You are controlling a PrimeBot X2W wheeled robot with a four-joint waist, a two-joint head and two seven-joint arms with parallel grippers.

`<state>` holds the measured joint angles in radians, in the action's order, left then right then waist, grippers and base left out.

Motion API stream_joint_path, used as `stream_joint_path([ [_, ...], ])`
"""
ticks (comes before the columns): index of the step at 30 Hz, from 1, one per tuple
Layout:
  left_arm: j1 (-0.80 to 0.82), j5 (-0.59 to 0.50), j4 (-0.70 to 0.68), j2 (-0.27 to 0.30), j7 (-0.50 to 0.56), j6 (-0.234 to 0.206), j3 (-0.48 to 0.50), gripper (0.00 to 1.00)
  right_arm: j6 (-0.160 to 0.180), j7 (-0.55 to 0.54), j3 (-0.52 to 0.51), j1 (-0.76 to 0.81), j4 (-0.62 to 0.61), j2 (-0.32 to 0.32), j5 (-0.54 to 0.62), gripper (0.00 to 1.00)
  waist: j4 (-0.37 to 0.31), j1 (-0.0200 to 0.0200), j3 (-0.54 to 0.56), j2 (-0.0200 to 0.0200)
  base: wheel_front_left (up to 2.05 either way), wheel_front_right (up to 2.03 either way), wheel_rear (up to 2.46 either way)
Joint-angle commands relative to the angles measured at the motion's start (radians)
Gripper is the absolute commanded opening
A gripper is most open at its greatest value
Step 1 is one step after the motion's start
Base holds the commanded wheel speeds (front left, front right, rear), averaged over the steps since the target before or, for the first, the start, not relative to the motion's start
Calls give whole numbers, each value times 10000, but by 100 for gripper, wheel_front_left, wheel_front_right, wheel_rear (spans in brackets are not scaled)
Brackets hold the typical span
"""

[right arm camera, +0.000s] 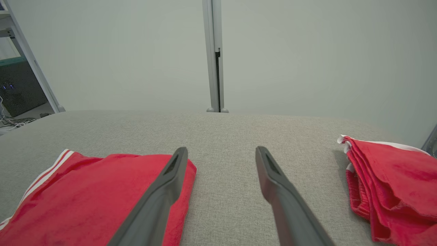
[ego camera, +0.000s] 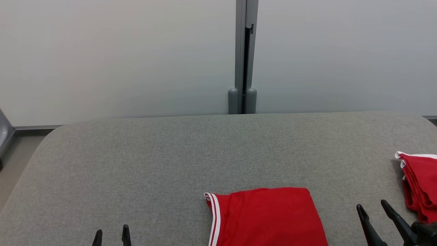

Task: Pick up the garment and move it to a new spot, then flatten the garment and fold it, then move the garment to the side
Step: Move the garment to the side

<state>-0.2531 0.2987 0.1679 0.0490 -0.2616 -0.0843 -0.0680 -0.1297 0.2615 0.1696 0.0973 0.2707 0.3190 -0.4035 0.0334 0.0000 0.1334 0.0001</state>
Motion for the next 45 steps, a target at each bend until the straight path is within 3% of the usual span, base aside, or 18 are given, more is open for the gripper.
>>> stream_joint_path([
  [1, -1, -78, -44, 37, -45, 53, 12, 100, -19, 48, -4, 96, 0, 66, -21, 100, 5, 0, -12, -1, 0, 0, 0],
  [12, 151, -162, -102, 35, -45, 82, 32, 100, -19, -72, 317, -135, 128, 81, -620, 100, 33, 0, -144, -1, 0, 0, 0],
  [19, 403, -260, -42, 34, -46, 9, -236, 100, -19, -2498, 2178, -1073, 146, 927, -2499, 100, 233, 0, -493, -1, 0, 0, 0],
  [24, 653, -305, 62, 38, -46, -35, -560, 100, -19, -3524, 2886, -1841, 824, 1049, -3287, 100, 614, 0, -824, -1, 0, 0, 0],
  [33, 836, -278, 158, 38, -46, -215, -833, 100, -19, -3887, 3476, -2544, 2477, 924, -4349, 100, 1325, 0, -1129, -1, 0, 0, 0],
  [39, 881, -205, 36, 37, -46, -343, -927, 100, -19, -4047, 4065, -2953, 2856, 762, -5225, 100, 1356, 0, -1392, -1, 0, 0, 0],
  [40, 903, -180, 8, 37, -46, -382, -943, 100, -19, -4169, 4282, -3084, 2790, 771, -5342, 0, 1283, 0, -1453, -1, 0, 0, 0],
  [45, 991, 18, -164, 31, -46, -586, -1053, 100, -19, -3843, 4625, -4005, 2284, 1386, -6080, 0, 451, 0, -1718, -1, 0, 0, 0],
])
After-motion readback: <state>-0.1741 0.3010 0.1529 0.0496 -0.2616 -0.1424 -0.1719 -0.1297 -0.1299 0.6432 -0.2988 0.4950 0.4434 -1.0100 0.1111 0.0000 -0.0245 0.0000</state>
